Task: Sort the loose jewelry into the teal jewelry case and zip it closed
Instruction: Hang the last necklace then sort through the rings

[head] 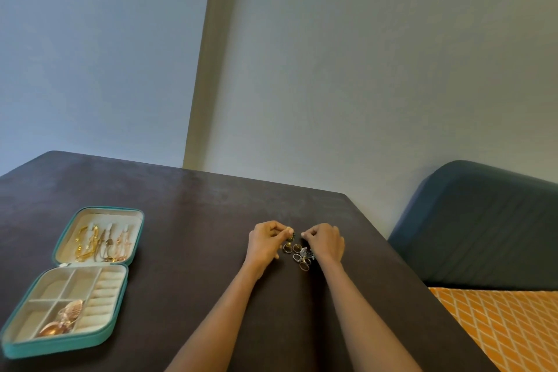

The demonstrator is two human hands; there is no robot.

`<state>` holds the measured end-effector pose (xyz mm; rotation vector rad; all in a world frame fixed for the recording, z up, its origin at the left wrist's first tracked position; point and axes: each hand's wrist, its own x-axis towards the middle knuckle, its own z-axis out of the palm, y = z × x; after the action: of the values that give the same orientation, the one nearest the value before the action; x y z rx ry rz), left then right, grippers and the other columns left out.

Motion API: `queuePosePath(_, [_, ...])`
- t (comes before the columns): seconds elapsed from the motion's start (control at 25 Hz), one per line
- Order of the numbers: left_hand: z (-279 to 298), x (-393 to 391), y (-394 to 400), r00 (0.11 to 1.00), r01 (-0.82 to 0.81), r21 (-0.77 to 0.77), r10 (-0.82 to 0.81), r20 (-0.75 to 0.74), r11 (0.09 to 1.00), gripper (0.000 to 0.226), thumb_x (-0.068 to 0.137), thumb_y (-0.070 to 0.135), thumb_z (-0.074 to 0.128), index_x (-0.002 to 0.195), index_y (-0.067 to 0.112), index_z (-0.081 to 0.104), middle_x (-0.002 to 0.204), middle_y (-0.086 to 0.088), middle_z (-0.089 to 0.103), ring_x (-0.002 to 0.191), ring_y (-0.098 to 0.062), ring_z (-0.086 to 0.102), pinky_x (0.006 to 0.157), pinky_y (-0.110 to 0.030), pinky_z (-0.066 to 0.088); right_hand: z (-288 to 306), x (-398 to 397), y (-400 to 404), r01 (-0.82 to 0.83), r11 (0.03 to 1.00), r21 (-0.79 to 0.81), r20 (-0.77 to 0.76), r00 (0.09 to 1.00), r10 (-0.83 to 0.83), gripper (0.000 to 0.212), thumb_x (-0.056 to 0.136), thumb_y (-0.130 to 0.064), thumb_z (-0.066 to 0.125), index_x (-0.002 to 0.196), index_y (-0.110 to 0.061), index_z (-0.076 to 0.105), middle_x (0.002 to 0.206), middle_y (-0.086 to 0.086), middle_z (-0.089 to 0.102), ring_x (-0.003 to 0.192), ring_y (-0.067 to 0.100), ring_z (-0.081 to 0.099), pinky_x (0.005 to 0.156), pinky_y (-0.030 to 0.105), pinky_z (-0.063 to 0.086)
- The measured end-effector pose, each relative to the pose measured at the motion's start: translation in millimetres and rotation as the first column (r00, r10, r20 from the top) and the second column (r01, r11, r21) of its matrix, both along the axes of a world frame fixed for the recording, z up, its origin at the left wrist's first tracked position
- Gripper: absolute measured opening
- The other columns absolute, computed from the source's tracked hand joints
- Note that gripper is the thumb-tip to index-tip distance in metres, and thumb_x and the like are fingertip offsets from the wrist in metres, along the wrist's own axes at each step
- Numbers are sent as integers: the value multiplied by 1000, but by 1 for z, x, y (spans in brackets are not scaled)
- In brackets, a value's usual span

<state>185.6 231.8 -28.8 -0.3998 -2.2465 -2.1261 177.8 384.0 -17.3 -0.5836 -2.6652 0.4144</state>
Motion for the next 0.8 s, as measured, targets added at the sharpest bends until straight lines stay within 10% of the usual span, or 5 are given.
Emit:
queuePosePath(0.2, [2, 0, -2, 1000, 10, 4, -10, 2, 1000, 7, 86, 27, 66, 85, 20, 68, 79, 2, 70, 57, -1, 58, 46, -18, 47, 10, 9, -6, -263, 824, -502, -293, 948, 125, 15, 89, -29, 62, 79, -24, 72, 83, -13, 67, 97, 17, 61, 82, 29, 48])
queuePosePath(0.44, [2, 1, -3, 1000, 2, 18, -2, 1, 1000, 9, 87, 27, 65, 86, 18, 69, 77, 0, 71, 59, -3, 59, 48, -20, 49, 38, 25, -19, -416, -176, -892, -392, 907, -153, 14, 97, -13, 49, 91, -4, 59, 76, 12, 71, 67, 19, 69, 59, 25, 59])
queuePosePath(0.56, [1, 0, -1, 1000, 5, 23, -4, -5, 1000, 9, 87, 26, 65, 86, 18, 68, 78, -1, 71, 61, -5, 59, 48, -20, 49, 41, 27, -14, -331, -327, -885, -296, 943, -153, 22, 101, -14, 40, 98, 2, 54, 73, 20, 71, 59, 27, 71, 49, 29, 58])
queuePosePath(0.8, [1, 0, -1, 1000, -18, 20, 18, -1, 1000, 10, 87, 26, 65, 88, 17, 68, 78, 0, 72, 58, -4, 58, 47, -20, 49, 44, 37, -13, -279, -334, -900, -272, 960, -69, 27, 100, -12, 41, 120, 5, 48, 121, 30, 50, 110, 38, 56, 62, 36, 59])
